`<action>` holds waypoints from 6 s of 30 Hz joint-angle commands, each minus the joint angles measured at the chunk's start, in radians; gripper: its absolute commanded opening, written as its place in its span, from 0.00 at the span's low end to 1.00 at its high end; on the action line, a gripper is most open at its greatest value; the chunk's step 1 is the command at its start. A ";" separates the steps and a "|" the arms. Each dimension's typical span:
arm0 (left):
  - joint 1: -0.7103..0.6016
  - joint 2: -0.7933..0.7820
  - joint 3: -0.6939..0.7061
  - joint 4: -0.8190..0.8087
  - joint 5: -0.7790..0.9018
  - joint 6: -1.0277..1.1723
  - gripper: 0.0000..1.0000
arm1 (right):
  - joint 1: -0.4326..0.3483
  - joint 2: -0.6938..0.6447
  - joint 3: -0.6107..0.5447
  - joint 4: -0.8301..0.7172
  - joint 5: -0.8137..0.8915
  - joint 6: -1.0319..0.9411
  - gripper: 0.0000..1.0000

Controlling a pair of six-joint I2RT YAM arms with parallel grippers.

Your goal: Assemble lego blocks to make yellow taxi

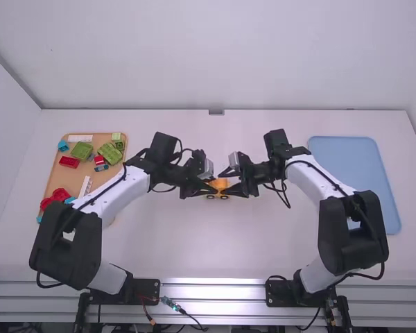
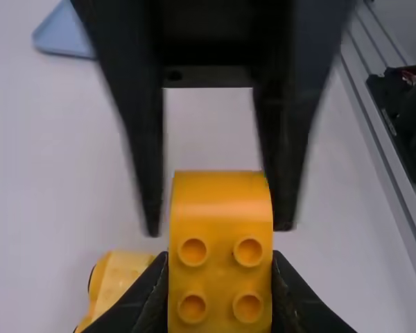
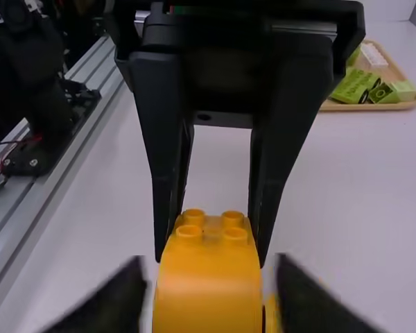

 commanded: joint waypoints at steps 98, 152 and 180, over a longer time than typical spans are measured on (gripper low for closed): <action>-0.022 0.315 0.147 -0.003 -0.272 0.264 0.02 | -0.003 0.520 -0.221 1.103 0.066 0.378 0.70; -0.034 0.338 0.147 -0.015 -0.299 0.264 0.02 | -0.018 0.519 -0.090 0.632 0.119 0.064 0.99; -0.042 0.343 0.147 -0.009 -0.299 0.264 0.02 | -0.024 0.517 -0.280 1.094 0.172 0.406 0.61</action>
